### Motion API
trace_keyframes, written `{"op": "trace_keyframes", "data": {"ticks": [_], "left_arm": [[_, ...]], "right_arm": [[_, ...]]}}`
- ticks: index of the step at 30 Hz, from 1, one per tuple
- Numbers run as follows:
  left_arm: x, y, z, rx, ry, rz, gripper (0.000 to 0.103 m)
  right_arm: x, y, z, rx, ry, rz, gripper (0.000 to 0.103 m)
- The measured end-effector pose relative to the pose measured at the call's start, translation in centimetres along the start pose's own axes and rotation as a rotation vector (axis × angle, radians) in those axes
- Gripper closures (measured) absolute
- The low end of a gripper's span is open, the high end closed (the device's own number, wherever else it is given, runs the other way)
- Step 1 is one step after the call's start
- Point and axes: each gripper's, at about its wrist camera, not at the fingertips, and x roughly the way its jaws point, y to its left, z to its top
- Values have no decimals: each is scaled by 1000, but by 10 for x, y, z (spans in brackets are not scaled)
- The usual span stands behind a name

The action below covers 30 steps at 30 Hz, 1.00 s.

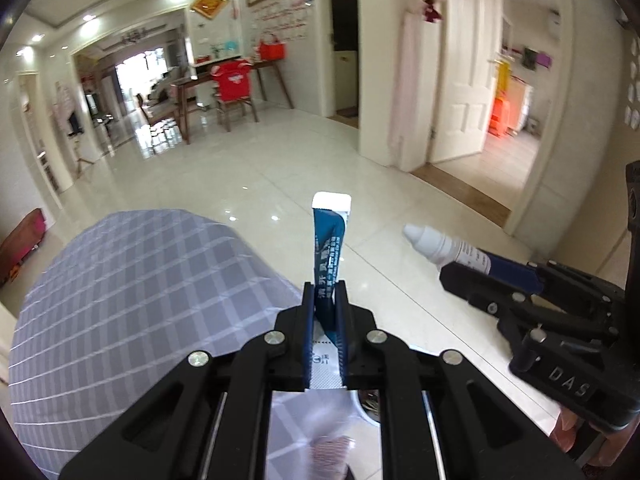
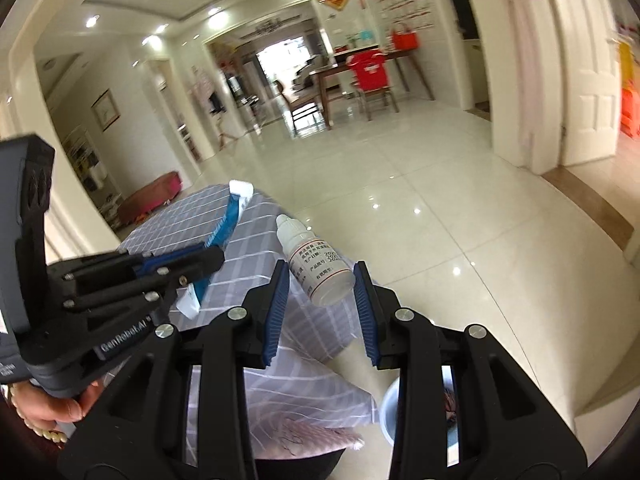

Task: Collect trash
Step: 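Lift the tube and bottle and carry both toward the blue bucket, then open both tools over the bucket to drop the tube and bottle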

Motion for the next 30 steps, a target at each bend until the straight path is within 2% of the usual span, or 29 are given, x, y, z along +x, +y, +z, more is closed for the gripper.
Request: {"op": "trace_keyframes", "data": {"ticks": [10,12,13,15,16,18,30], "left_arm": [[57,-80,-17,65,117,-120,93],[68,-96,-18,85,140,-139,88],[71,-102,-19,93,147,-136,81],[79,-112,-22,107,157,-124,30],[81,-115,-23,112,150,-113,26],[87,-119,-27,129,154,-75,26],[87,-114,-25,126,173,-49,26]], "right_arm": [[-36,-73,-41,146,-38,-100,71],[-44,-87,-48,172,-52,-128,71],[-47,-94,-51,188,-61,-139,71],[-51,-104,-55,212,-66,-149,71],[-52,-109,-58,225,-67,-155,70],[-50,-119,-60,234,-59,-159,70],[-38,-123,-71,256,-18,-138,70]]}}
